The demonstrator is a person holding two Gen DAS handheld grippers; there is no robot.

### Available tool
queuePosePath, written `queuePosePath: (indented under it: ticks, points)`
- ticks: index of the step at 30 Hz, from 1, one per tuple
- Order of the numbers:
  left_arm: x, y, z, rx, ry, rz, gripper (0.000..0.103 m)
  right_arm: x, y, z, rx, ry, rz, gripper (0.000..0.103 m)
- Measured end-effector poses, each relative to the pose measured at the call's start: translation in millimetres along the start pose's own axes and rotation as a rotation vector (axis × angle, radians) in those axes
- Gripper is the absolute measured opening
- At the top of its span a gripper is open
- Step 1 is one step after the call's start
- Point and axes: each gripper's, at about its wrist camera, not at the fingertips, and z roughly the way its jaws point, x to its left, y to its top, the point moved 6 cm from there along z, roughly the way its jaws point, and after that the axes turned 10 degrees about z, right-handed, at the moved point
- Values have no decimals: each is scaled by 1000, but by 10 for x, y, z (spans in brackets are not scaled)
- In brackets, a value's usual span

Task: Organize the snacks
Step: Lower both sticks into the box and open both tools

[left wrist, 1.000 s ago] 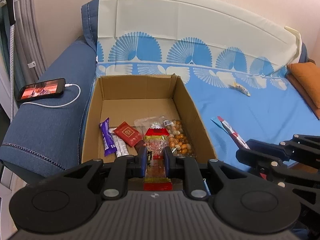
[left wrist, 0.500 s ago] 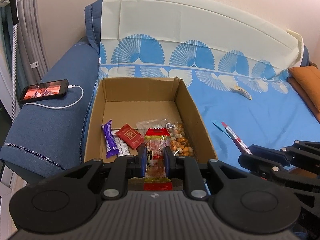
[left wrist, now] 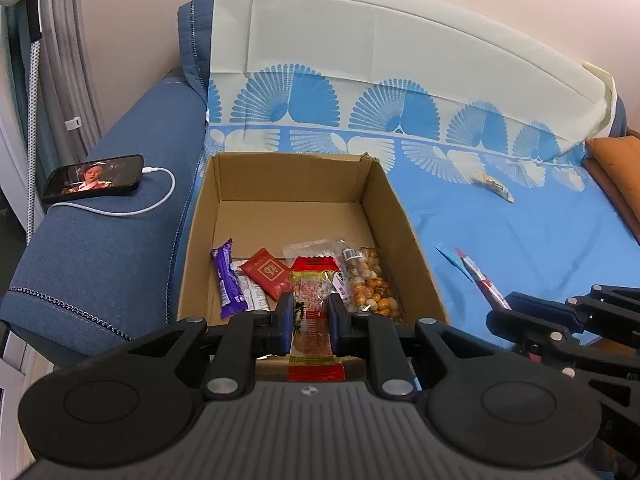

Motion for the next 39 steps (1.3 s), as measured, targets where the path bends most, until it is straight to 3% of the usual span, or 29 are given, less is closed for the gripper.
queuePosePath:
  ticks: [26,39]
  points:
    - [359,247,610,51,24,-75,20,-133,154,774,83,-6,83,18]
    - [468,277,1102,128,52,-95,20,-218,138,1318,151,-26,130,18]
